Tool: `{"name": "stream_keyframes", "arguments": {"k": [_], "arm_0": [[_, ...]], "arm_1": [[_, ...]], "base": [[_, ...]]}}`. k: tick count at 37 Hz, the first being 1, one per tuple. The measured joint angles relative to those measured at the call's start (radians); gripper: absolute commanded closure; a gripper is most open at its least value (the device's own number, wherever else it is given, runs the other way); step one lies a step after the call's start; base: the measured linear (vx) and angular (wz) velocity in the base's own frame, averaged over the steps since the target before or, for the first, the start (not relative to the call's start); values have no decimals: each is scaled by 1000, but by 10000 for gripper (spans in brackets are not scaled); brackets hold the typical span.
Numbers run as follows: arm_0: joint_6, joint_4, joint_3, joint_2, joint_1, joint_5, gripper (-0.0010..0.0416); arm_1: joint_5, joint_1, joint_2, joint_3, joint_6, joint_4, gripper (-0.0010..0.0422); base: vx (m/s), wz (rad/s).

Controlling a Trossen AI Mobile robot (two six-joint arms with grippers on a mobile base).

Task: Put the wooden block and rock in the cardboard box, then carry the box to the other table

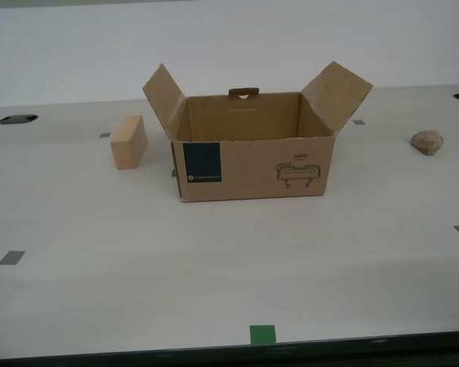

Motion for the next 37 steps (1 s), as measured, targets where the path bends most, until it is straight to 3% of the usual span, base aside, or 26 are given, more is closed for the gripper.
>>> {"name": "stream_keyframes", "arguments": {"k": [8, 24, 37], "arm_0": [[3, 4, -10, 0, -1, 0, 406], [1, 4, -10, 0, 0, 0, 404], [-9, 4, -10, 0, 0, 0, 403]], "arm_1": [[40, -17, 61, 39, 7, -73, 412], [42, -18, 68, 39, 31, -76, 410], [42, -18, 68, 39, 35, -76, 307]], "base": [[0, 0], [0, 0], [0, 0]]}}
